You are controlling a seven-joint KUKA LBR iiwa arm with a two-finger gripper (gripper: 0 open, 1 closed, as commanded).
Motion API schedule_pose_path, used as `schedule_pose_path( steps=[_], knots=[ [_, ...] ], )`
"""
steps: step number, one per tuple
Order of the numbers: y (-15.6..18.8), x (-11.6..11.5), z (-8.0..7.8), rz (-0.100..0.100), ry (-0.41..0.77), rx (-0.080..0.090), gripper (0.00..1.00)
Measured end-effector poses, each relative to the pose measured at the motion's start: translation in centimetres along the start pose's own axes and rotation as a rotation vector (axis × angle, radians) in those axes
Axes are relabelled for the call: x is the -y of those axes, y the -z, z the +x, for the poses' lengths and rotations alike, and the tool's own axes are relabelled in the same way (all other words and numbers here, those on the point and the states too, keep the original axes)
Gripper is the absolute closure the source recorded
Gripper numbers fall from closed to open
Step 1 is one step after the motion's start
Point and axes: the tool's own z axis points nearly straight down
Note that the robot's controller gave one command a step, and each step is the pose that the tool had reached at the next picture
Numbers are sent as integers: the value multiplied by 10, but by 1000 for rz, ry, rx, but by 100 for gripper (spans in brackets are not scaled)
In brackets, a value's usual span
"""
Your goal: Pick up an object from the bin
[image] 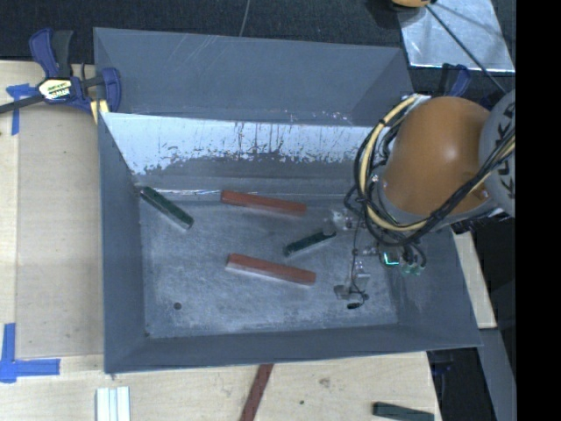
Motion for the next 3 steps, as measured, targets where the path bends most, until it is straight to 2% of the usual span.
schedule_pose_path(
  steps=[1,2,3],
  knots=[
    [3,0,-2,0,1,7,0],
    [-28,-13,-11,1,-60,14,0],
    [-88,-24,-11,0,-42,11,0]
  ],
)
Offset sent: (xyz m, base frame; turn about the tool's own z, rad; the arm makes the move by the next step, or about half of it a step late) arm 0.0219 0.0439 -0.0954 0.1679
